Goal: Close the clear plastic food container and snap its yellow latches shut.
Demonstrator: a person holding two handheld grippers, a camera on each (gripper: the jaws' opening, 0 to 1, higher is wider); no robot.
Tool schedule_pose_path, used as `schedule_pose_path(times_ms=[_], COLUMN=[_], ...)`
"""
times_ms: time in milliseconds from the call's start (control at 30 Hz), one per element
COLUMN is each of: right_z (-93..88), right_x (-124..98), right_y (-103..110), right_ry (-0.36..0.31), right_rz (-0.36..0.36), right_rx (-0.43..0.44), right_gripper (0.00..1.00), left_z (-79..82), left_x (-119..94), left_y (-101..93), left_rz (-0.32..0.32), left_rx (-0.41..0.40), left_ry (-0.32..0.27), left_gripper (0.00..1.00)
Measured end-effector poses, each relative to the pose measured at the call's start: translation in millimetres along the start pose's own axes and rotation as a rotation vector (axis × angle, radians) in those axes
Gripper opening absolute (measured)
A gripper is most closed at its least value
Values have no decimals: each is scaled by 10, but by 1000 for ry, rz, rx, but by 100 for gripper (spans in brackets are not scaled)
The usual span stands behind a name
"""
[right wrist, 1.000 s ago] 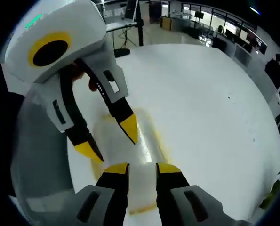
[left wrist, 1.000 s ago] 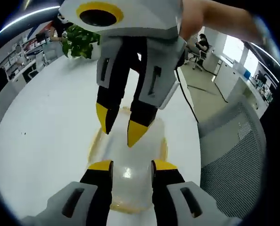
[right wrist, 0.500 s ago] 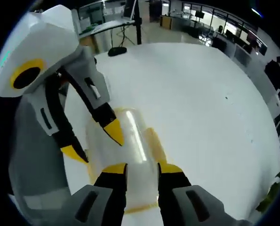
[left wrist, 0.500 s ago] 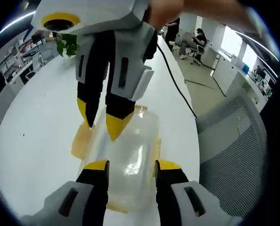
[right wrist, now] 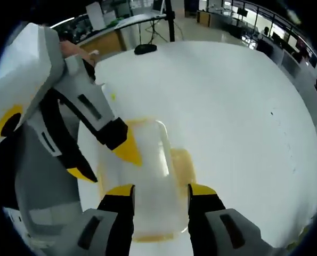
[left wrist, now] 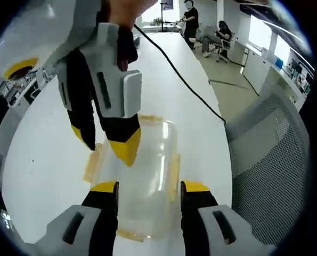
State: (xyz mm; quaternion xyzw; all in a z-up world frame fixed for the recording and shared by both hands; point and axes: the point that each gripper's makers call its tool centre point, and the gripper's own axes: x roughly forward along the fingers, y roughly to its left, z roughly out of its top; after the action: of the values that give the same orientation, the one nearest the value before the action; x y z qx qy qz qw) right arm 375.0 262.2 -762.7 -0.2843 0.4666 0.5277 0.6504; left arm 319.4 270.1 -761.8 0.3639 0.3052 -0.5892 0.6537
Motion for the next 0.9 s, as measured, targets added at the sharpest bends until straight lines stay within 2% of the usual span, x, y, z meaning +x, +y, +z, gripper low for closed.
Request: schedule_pose_path(times_ms=[100,233,367,567,700,900], right_z=[-18,-3,37,20,12,-2], right_x=[25,32,81,143,164,176], right_y=[0,30,9,-7,-9,30], right_ry=[43,78,89,138,167,217], right_rz=[22,66,123,163,191,224], right_rx=[-44,-63,-45,-26,-20,-37], right_gripper=[39,41,42,43,44,43], left_z=[7,26,36,71,41,49], left_x=[11,24,61,102,134,162], left_y=[9,19,14,45,43,49], left_rz=[12,30,41,71,109,140], left_rx=[9,13,36,29,100,83], left_ry=[6,13,21,26,59,68], left_gripper=[46,54,53,53,55,55])
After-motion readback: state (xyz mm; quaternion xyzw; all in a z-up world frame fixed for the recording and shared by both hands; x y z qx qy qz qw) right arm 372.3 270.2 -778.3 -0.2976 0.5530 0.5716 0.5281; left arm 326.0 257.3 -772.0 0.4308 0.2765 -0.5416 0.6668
